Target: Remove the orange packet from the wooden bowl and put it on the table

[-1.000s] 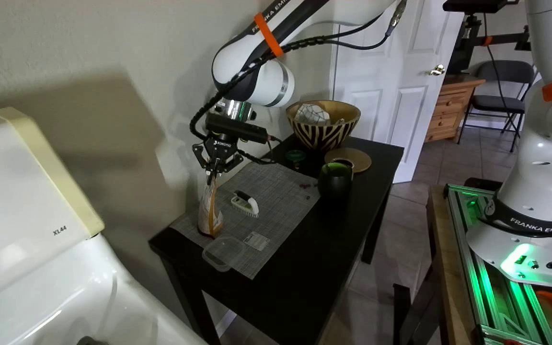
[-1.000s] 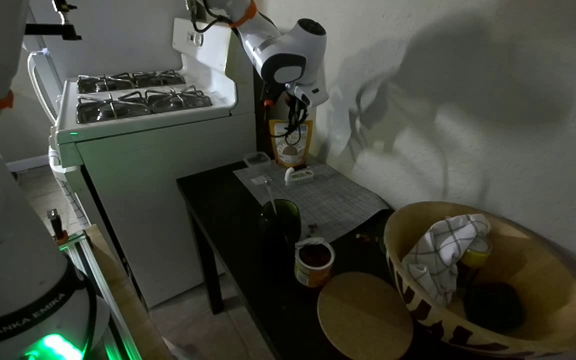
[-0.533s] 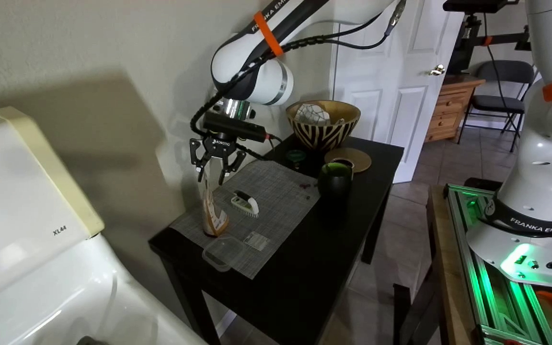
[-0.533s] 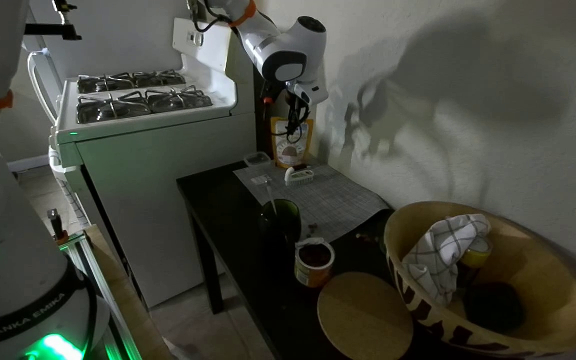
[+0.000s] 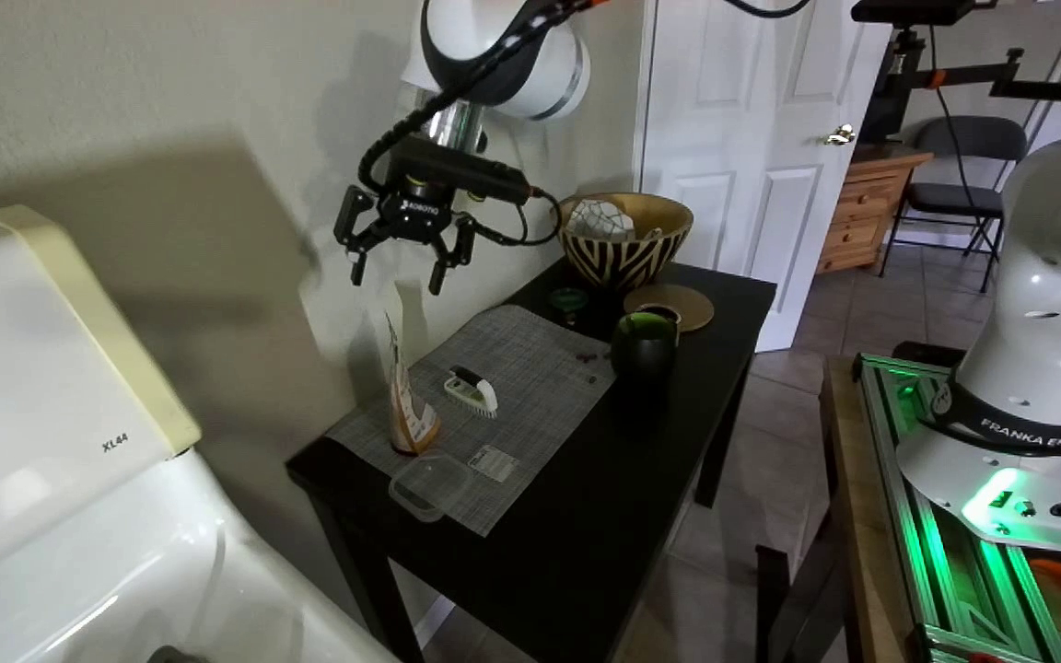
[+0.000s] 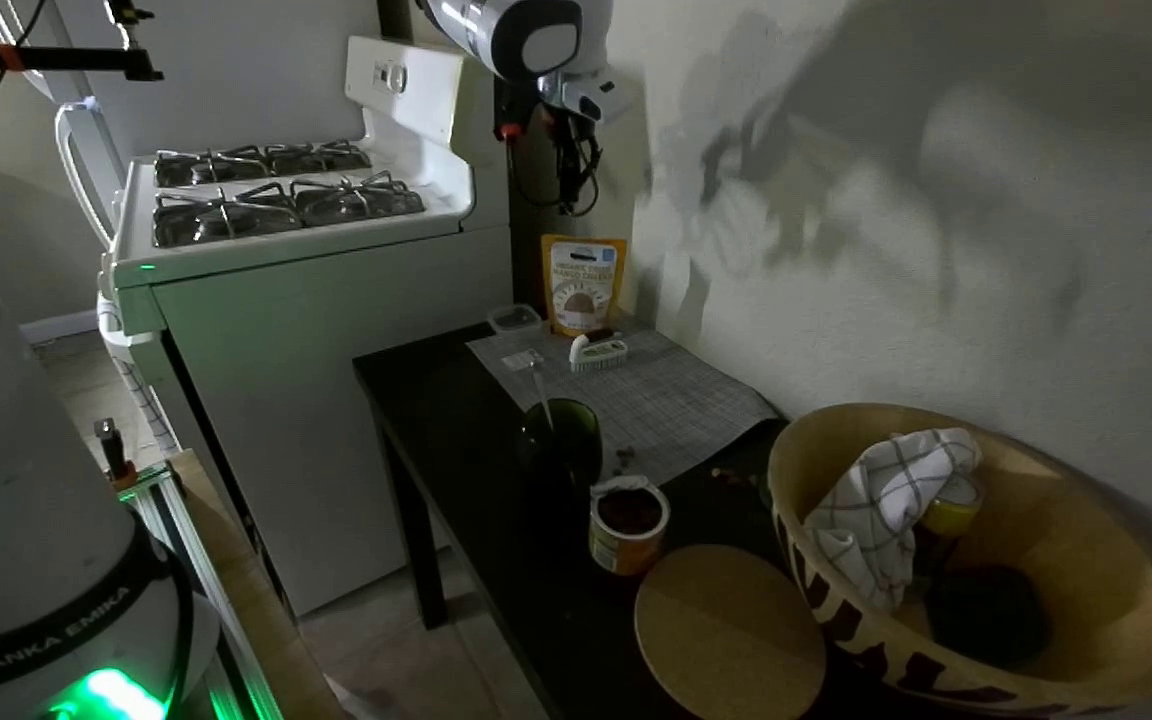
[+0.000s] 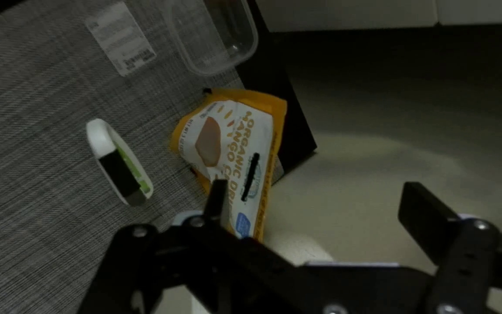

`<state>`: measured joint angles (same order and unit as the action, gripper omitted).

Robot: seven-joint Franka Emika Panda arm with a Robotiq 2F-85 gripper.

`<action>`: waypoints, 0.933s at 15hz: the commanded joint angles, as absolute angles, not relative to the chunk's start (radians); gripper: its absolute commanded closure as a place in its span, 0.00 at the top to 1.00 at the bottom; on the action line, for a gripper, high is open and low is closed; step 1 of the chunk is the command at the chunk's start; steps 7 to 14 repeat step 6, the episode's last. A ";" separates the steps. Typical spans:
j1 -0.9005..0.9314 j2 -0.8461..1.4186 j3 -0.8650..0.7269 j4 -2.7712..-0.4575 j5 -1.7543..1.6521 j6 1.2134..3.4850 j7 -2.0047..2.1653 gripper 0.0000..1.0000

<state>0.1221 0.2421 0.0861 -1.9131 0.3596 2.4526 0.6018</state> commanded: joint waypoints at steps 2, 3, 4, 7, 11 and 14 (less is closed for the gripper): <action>0.124 -0.036 0.070 -2.090 0.187 2.169 0.592 1.00; 0.118 -0.084 0.070 -2.119 0.142 2.111 0.593 1.00; 0.110 -0.134 0.074 -2.144 0.093 2.055 0.589 1.00; 0.101 -0.066 0.086 -2.068 0.117 2.051 0.598 1.00; 0.101 -0.066 0.086 -2.068 0.117 2.051 0.598 1.00; 0.101 -0.066 0.086 -2.068 0.117 2.051 0.598 1.00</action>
